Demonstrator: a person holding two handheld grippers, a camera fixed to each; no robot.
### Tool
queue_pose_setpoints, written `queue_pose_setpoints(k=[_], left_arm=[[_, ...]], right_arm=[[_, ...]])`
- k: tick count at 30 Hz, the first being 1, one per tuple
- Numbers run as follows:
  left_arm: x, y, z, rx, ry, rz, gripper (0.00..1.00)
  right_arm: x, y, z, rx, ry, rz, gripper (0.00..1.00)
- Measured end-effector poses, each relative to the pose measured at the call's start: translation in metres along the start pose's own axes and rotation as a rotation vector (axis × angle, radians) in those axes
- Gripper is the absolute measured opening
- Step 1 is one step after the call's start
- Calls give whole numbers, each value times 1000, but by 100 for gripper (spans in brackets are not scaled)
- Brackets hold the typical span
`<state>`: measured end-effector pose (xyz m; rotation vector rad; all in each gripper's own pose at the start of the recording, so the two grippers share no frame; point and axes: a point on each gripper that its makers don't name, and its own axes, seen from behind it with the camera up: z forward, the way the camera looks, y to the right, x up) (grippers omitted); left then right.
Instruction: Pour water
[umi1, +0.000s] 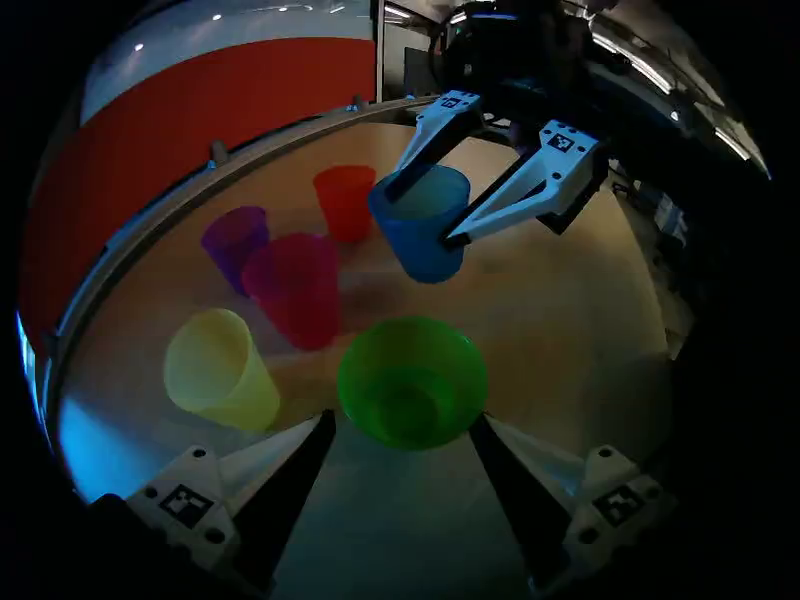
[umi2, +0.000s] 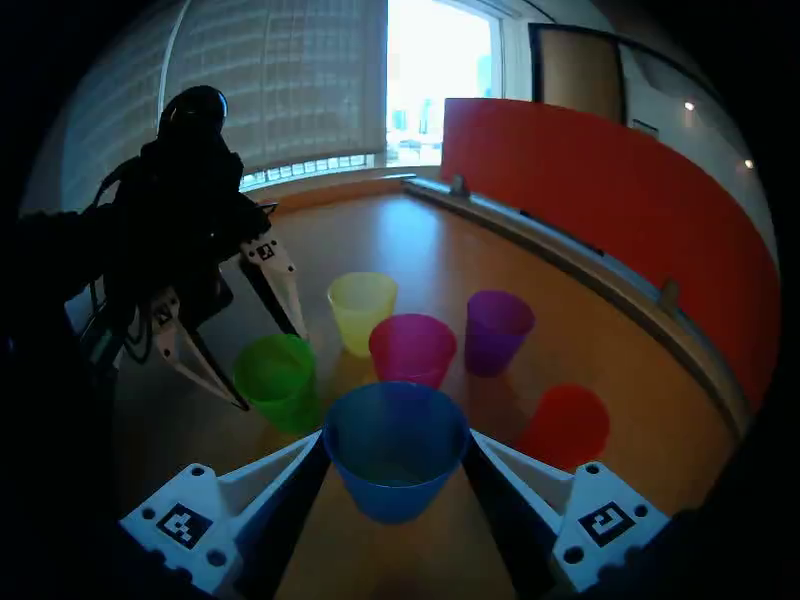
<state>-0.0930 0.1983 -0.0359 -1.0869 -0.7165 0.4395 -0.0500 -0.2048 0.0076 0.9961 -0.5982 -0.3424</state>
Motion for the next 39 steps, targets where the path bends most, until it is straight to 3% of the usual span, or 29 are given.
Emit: queue_pose_setpoints(k=[23, 39], left_arm=[[-17, -7, -27, 50, 15, -32, 100], [-24, -5, -31, 59, 16, -46, 100]], right_arm=[[-19, -1, 30, 19, -33, -2, 92], [-31, -2, 20, 14, -55, -7, 92]])
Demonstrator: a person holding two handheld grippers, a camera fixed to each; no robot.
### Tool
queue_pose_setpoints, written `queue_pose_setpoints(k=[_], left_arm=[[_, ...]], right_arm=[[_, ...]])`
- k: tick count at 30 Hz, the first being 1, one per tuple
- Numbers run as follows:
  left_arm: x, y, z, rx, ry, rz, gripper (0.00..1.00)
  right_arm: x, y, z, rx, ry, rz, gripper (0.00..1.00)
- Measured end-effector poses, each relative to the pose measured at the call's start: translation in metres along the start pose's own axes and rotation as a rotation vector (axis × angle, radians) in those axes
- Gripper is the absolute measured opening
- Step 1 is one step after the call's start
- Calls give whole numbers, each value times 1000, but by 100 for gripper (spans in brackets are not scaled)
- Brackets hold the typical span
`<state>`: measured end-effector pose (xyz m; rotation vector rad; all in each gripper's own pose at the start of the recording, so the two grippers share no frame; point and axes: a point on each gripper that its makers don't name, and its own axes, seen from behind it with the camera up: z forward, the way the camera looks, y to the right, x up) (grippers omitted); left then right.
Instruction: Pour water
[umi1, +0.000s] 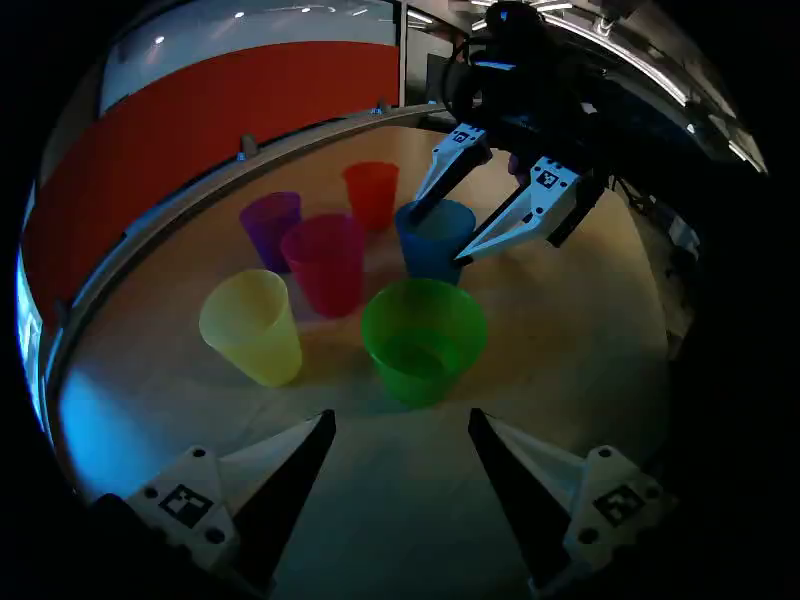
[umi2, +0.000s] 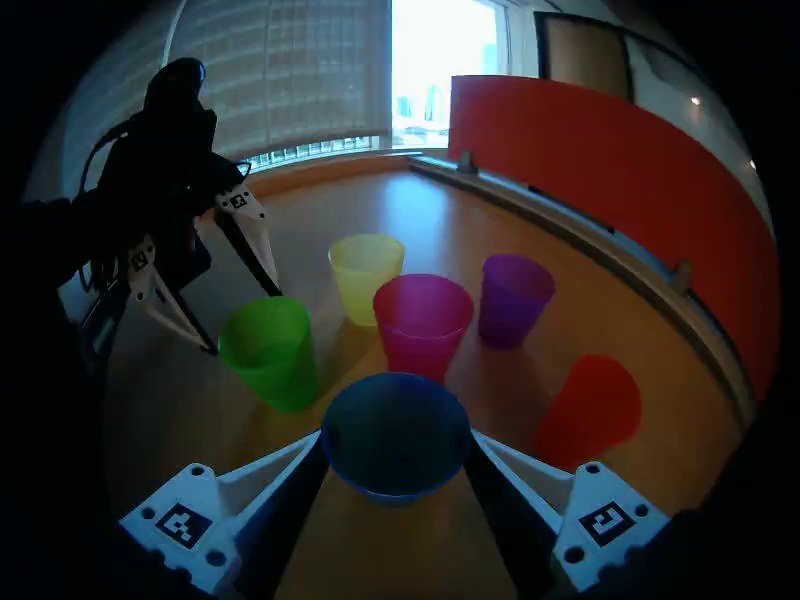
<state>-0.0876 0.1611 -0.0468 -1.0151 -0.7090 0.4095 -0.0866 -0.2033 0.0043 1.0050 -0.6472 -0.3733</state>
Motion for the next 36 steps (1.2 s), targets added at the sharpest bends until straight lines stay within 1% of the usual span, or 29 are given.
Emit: queue_pose_setpoints(k=[11, 15, 18, 30, 33, 36], left_arm=[[0, 1, -2, 6, 2, -1, 100], [-1, 1, -3, 8, 1, -3, 100], [-3, 0, -5, 13, 1, -9, 100], [-7, -11, -20, 62, 20, -36, 100], [-8, -15, -26, 84, 34, -47, 99], [-10, -20, -33, 106, 52, -73, 99]], right_arm=[[-9, 0, -3, -17, -30, 2, 93], [-12, 0, -3, -24, -40, -1, 99], [-13, -1, -6, -26, -40, 0, 100], [-24, 0, -27, -62, -40, 19, 100], [-33, -1, -35, -80, -40, 28, 100], [-41, -1, -44, -99, -36, 45, 100]])
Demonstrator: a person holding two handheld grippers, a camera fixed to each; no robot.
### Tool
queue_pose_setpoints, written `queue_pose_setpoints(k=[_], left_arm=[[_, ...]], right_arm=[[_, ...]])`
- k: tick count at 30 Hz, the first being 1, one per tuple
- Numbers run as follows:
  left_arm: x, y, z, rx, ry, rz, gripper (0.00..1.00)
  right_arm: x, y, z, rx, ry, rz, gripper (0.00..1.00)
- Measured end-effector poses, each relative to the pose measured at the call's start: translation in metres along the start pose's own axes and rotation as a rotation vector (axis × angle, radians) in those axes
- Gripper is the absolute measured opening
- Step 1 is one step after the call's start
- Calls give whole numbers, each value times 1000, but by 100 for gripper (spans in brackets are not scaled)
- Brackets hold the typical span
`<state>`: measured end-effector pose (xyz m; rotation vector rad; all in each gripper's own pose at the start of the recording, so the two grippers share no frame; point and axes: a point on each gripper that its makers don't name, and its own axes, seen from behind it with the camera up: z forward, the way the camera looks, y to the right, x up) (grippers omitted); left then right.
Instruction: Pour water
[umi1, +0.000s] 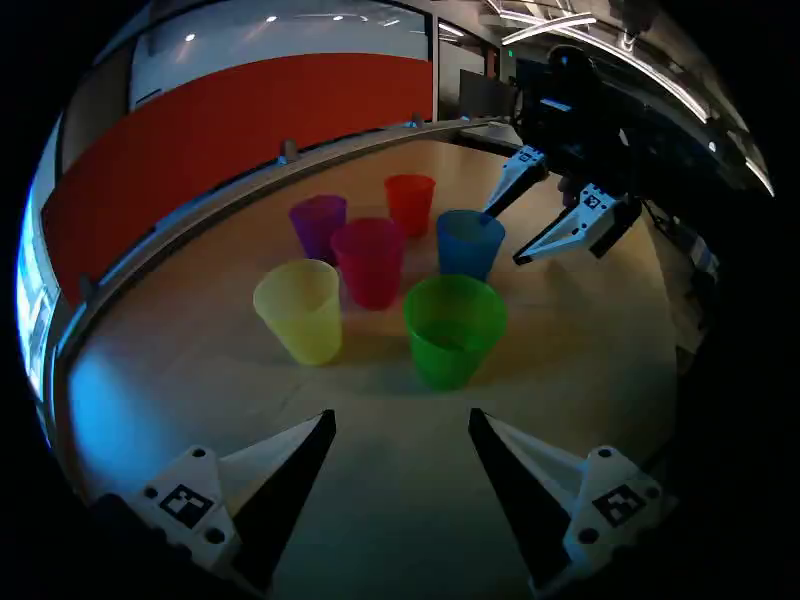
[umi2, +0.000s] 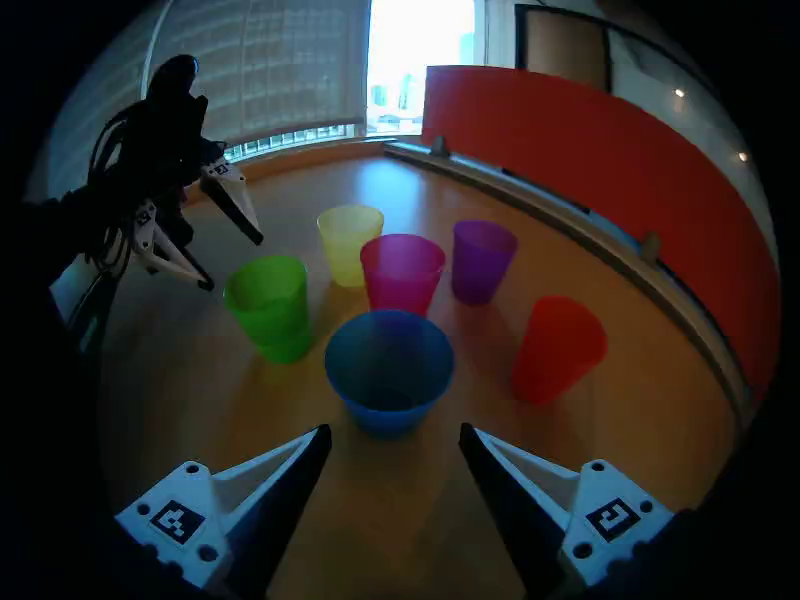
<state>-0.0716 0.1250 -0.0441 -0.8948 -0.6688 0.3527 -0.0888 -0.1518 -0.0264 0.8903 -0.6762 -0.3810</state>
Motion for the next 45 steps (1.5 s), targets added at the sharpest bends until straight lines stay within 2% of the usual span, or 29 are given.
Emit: queue_pose_setpoints(k=[3, 11, 15, 21, 30, 36, 45], left_arm=[[0, -5, -7, 27, 18, -24, 99], [5, -16, -27, 123, 76, -42, 99], [8, -21, -34, 171, 102, -43, 100], [15, -30, -42, 240, 158, -80, 99], [34, -51, -67, 376, 303, -148, 99], [40, -57, -80, 443, 390, -191, 99], [42, -67, -100, 544, 478, -236, 99]], right_arm=[[-6, 1, -9, -19, 11, 21, 100], [-16, 5, -37, -87, 45, 62, 100], [-16, 6, -48, -117, 72, 82, 100], [-16, 8, -65, -163, 111, 114, 100], [-3, 34, -99, -314, 208, 162, 100], [9, 48, -117, -400, 288, 204, 100], [22, 66, -133, -531, 375, 258, 100]])
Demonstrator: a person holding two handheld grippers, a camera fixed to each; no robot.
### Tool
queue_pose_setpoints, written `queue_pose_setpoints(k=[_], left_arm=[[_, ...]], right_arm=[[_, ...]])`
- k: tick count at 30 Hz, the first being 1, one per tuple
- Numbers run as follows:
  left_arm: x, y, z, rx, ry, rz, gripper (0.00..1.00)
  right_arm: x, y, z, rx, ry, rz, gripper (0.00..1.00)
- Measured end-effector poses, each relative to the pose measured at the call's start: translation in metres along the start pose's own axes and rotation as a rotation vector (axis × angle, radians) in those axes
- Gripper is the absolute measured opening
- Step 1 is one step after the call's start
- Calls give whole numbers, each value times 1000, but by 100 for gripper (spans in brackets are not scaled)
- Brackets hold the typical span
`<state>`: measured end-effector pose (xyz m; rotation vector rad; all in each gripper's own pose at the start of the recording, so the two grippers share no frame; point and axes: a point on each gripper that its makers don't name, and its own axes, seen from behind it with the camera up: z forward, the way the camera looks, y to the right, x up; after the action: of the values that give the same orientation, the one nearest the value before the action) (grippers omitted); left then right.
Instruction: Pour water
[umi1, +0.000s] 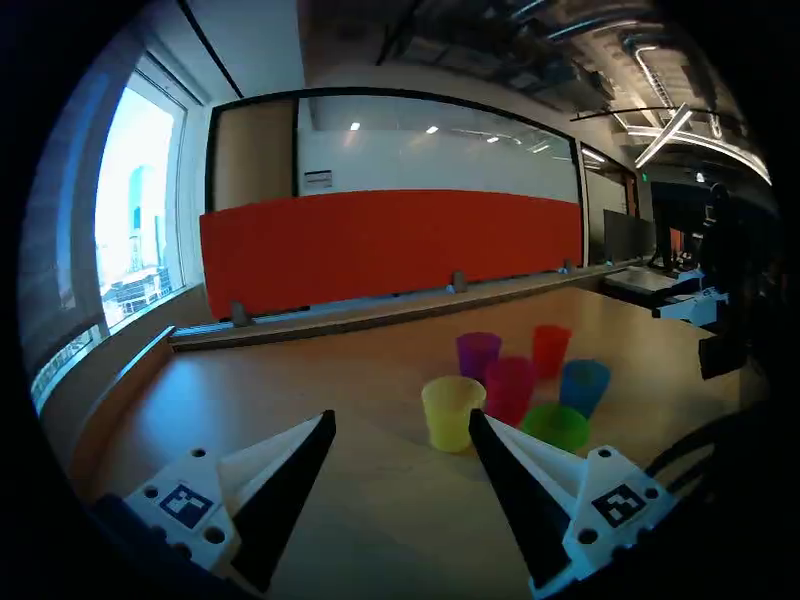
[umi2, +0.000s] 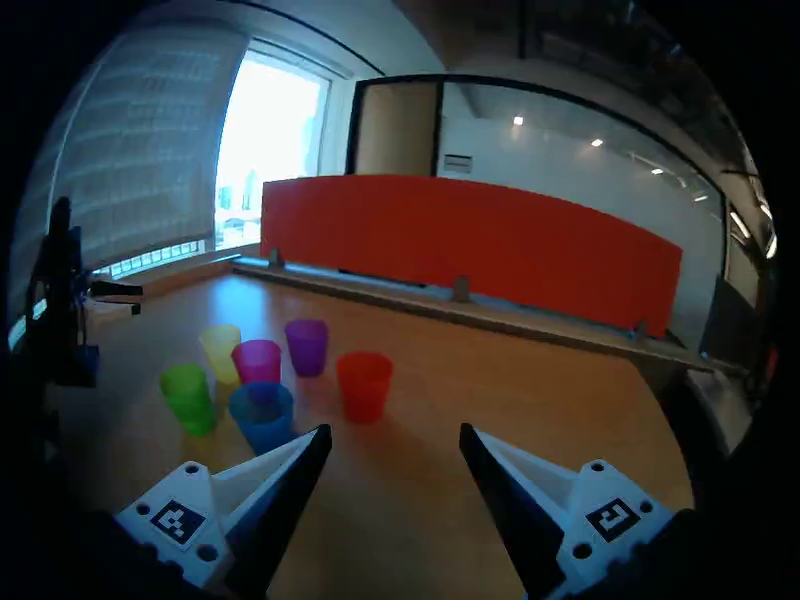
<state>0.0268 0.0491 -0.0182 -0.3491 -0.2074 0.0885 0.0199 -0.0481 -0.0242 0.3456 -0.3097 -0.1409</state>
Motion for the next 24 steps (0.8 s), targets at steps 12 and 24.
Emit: queue_pose_setpoints(k=[12, 24], left_arm=[[19, -12, -10, 133, 116, -74, 99], [37, -11, -16, 193, 204, -126, 99]], right_arm=[[29, 18, -9, -167, 149, 42, 99], [52, 31, -24, -304, 271, 105, 99]])
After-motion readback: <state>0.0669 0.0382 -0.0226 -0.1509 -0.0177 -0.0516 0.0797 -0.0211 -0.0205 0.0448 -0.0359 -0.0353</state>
